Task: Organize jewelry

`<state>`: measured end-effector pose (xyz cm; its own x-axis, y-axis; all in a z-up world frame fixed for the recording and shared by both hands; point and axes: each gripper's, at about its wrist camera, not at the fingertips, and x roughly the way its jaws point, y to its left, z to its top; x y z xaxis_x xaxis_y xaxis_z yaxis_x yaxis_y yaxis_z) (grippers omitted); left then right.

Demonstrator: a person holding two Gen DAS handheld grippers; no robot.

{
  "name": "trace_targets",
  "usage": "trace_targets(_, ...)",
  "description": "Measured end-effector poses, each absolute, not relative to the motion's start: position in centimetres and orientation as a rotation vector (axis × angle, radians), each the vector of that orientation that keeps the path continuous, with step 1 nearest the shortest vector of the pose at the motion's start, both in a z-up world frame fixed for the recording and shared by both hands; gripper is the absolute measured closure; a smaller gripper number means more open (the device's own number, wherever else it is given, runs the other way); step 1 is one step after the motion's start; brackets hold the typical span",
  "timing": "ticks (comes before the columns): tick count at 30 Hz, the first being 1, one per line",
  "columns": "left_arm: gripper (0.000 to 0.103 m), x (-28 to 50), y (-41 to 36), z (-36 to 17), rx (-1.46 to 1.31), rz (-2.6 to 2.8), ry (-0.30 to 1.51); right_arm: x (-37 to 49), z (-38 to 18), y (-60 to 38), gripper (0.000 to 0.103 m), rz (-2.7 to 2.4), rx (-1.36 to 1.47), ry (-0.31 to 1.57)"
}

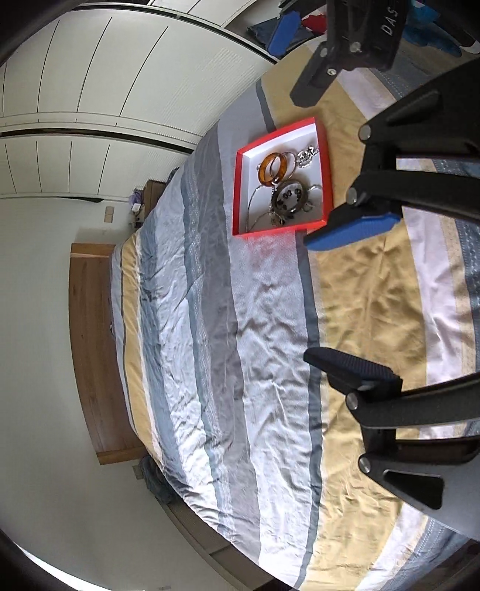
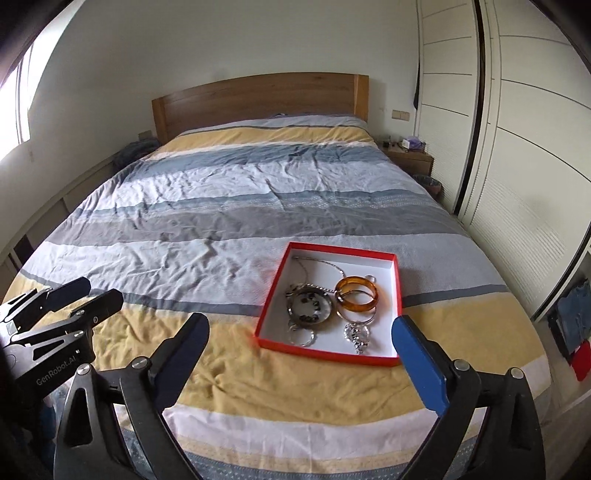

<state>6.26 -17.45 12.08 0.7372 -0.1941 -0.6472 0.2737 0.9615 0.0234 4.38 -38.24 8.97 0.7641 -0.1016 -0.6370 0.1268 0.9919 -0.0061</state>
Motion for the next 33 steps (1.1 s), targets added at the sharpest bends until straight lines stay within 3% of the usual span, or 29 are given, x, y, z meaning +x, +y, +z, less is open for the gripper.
trace_targets(14, 0.050, -1.4, -9.2, 15.6, 0.102, -0.189, 0.593, -2.6, 10.0, -30.5, 0.000, -0.082, 0.019, 0.648)
trace_targets(33, 0.050, -7.1, -4.3, 17.7, 0.044, -0.167, 0.484, -8.3, 12.1, -25.0, 0.000, -0.068, -0.068, 0.552)
